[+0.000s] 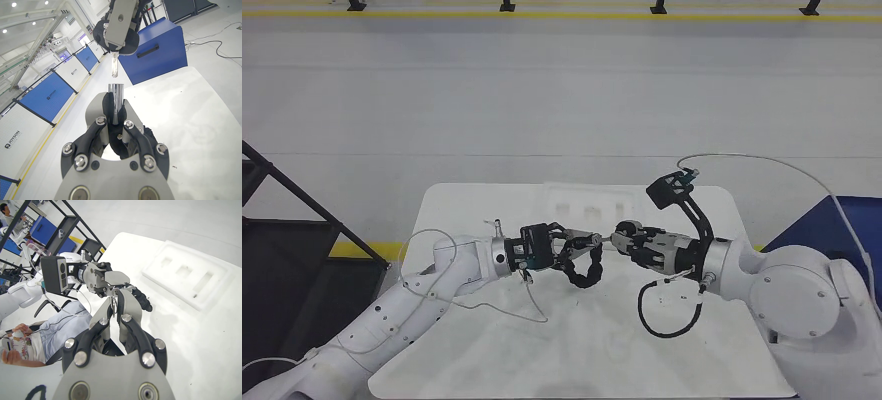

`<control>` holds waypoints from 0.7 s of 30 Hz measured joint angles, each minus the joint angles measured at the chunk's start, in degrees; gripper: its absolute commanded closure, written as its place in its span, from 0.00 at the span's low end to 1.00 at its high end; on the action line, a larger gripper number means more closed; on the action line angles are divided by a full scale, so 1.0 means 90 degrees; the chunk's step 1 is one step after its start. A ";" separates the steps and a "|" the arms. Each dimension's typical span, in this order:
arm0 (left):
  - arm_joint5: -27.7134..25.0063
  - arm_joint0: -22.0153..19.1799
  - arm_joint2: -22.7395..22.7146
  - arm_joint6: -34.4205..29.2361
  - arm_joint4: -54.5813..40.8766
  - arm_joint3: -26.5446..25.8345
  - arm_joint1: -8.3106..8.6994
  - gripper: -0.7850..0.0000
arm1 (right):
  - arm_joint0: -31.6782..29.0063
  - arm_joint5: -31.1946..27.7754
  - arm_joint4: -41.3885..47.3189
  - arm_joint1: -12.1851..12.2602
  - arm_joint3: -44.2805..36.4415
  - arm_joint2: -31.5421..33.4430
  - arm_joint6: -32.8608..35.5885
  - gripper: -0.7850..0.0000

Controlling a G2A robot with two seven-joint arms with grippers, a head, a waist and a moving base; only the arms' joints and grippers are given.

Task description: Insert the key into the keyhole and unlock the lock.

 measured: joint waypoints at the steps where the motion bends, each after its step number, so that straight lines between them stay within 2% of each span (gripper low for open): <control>1: 0.0019 0.0014 -0.0008 -0.0007 -0.0032 0.0007 -0.0014 1.00 | -0.0001 0.0054 -0.0080 0.0002 -0.0017 -0.0023 -0.0015 1.00; 5: 0.0100 0.0074 -0.0054 -0.0027 -0.0076 0.0045 -0.0063 1.00 | 0.0004 0.0233 -0.0372 0.0004 -0.0092 -0.0132 -0.0077 1.00; 21: -0.0173 0.0160 -0.0151 -0.0193 0.0098 0.0118 -0.0224 1.00 | 0.0181 0.0454 -0.0863 -0.0008 -0.0087 -0.0491 0.0008 1.00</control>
